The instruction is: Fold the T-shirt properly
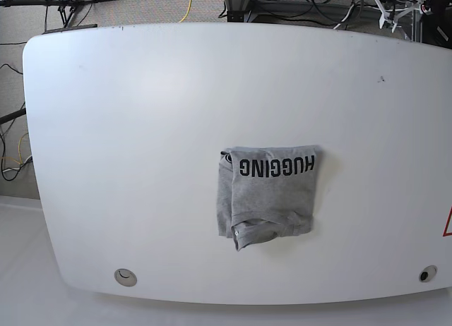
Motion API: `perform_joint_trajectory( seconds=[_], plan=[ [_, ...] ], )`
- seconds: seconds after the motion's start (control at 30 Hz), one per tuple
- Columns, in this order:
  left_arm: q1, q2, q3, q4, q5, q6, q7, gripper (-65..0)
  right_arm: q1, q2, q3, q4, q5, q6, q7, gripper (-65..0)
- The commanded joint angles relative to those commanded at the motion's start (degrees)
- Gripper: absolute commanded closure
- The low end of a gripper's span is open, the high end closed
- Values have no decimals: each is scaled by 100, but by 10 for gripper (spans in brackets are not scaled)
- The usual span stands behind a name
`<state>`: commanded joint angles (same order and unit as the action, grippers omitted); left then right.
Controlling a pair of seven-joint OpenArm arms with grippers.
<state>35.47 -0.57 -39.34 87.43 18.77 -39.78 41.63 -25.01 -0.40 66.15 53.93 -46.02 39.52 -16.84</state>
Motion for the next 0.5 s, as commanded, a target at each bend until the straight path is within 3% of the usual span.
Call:
perform_joint_trajectory(
  seconds=[0.2,0.33,0.5],
  plan=[
    [-26,352,18,-888,571,44,-1099,0,26,35,-62,-765,-18,-18,527,0],
    [-229,580,0,-1714,1099,44,-1864,0,149,193,-396,-1319,-18,-26,791,0],
    [-686,624,-158,-3121,1670,79,-2611,0,387,422,-800,-2233,35,-26,1037,0]
  ],
)
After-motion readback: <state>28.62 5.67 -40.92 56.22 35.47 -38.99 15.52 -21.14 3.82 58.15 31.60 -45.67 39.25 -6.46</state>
